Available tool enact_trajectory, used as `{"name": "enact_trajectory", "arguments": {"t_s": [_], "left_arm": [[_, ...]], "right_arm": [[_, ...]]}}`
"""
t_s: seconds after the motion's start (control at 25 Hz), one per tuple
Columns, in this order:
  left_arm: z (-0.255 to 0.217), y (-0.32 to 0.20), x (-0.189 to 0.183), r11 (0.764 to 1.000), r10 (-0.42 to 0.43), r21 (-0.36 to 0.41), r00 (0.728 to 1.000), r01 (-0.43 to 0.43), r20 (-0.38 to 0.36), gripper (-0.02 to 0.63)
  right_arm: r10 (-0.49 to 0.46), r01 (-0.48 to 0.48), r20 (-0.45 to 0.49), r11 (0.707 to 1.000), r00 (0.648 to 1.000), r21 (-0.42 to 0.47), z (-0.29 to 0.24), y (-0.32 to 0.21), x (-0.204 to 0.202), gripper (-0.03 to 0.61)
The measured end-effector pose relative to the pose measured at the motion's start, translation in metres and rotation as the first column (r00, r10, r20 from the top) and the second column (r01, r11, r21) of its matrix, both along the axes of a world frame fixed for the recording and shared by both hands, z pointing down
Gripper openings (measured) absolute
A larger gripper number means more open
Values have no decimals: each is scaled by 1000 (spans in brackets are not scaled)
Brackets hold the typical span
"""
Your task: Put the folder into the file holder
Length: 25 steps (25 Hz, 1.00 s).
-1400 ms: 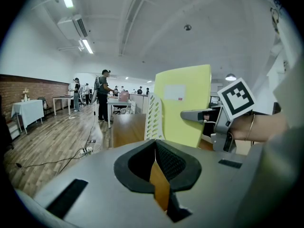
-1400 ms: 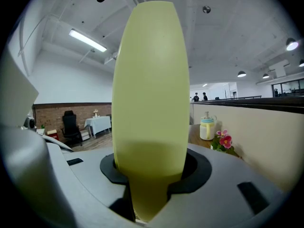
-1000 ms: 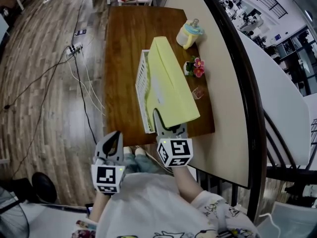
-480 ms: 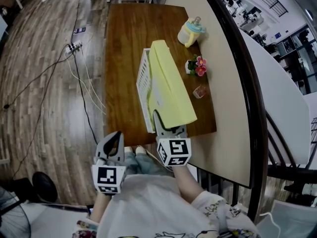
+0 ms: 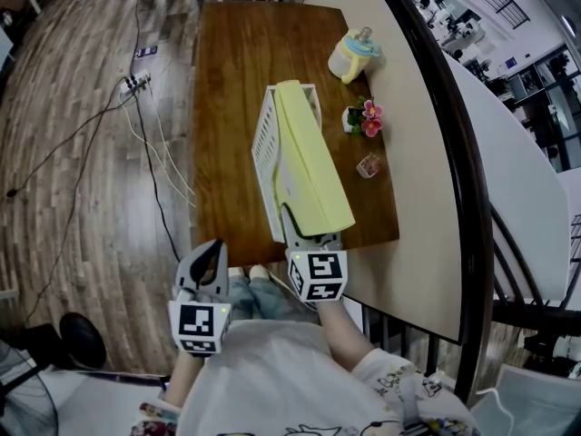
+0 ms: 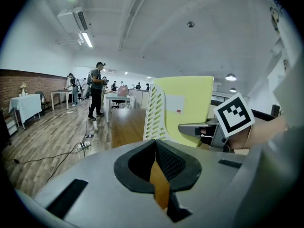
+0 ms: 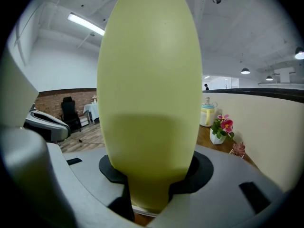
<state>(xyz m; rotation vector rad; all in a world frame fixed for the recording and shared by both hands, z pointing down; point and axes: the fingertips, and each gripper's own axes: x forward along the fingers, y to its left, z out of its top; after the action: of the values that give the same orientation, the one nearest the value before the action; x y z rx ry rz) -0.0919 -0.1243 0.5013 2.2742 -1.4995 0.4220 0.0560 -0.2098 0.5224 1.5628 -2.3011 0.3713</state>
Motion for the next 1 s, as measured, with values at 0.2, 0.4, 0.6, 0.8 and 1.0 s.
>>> {"name": "enact_trajectory", "arguments": {"t_s": [0.2,0.4,0.6,0.8,1.0], "left_arm": [[1,0,1,1000,2,-5,1000,-2,3,5],[3,0,0,1000,-1,-10,1000,1,-4,5],[1,0,-1,1000,1,-5,1000,-1,6,5],[2,0,-1,1000,-6,-4,1000,6,-5,5],[0,2,-2,1000,-3,5,1000,3,6,5]], "right_arm": [[-5,5,-4,1000,1000,-3,2,1,0,193],[-32,32,-23,999,999,-9,4,4,-4,195],[-39,38,-33,999,999,-18,6,5,-3,206],[-41,40,-34,999,999,-24,8,7,-2,213],[-44,44,-20,999,999,-20,6,10,-1,225]]}}
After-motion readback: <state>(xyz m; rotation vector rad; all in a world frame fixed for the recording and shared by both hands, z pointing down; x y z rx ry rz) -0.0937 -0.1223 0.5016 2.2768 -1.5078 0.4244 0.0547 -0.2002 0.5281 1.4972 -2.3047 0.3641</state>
